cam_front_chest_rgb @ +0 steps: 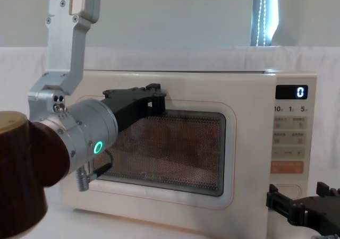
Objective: Press the button to open the microwave door with one hand; close the microwave door with the other hand.
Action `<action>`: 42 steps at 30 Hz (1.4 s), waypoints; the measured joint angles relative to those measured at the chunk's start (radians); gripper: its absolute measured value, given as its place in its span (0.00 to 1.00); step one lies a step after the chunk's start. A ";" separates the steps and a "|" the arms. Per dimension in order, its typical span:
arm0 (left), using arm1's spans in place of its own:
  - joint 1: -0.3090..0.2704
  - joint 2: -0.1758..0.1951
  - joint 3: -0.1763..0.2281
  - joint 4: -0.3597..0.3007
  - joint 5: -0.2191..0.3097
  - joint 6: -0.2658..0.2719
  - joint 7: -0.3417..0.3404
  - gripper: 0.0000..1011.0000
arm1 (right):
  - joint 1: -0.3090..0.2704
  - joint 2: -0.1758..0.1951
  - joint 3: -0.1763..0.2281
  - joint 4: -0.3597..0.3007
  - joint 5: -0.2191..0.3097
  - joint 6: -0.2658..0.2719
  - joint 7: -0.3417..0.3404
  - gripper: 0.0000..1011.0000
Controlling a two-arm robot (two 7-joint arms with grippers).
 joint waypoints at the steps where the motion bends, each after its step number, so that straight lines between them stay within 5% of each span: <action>1: 0.000 0.000 0.000 0.000 0.000 0.000 -0.001 0.00 | 0.000 0.000 0.000 0.000 0.000 0.000 0.000 0.99; 42: -0.019 -0.011 0.005 0.030 0.017 0.000 -0.008 0.00 | -0.030 -0.033 0.046 -0.036 -0.048 -0.018 -0.074 0.99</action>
